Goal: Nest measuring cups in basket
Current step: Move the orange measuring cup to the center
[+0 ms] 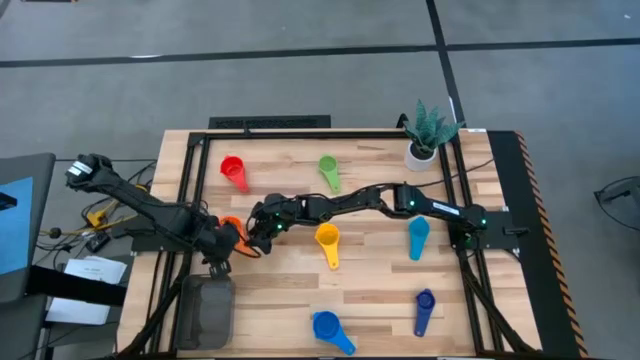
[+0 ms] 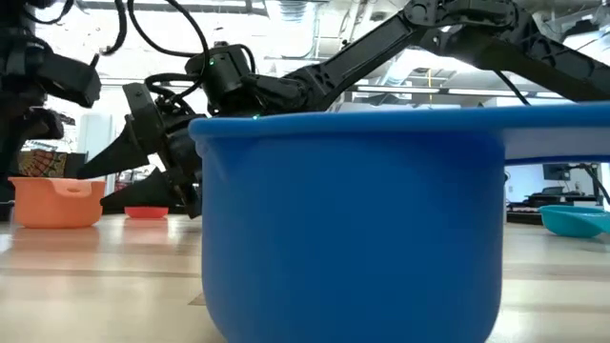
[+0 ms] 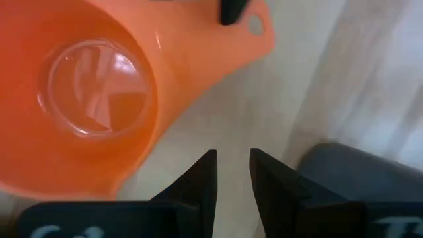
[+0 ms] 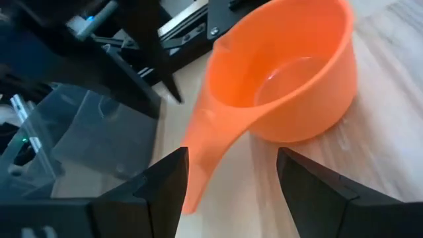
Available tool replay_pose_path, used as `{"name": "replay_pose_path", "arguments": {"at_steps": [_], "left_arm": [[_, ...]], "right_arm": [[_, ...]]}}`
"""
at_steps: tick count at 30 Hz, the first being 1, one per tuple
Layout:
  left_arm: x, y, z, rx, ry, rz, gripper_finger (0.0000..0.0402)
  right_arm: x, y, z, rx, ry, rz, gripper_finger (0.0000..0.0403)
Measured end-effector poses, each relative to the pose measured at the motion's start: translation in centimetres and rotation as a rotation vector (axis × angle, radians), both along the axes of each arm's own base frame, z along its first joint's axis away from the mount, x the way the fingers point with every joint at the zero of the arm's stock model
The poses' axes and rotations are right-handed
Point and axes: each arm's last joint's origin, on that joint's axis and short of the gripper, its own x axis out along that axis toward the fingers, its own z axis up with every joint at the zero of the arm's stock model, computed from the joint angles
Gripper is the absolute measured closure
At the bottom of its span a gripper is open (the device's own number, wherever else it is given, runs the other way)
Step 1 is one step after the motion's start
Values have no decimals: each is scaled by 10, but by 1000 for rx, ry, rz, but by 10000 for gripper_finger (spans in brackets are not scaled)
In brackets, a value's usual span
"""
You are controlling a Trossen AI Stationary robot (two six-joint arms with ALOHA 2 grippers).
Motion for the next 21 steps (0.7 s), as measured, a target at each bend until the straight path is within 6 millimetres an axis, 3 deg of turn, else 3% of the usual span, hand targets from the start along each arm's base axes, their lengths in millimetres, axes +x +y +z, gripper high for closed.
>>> {"name": "replay_pose_path", "arguments": {"at_steps": [9, 21], "left_arm": [[11, -3, -11, 84, 9, 15, 324], [14, -2, -9, 106, -43, 37, 324]], "right_arm": [[0, 5, -1, 0, 4, 34, 153], [0, 11, 0, -17, -4, 62, 206]]}}
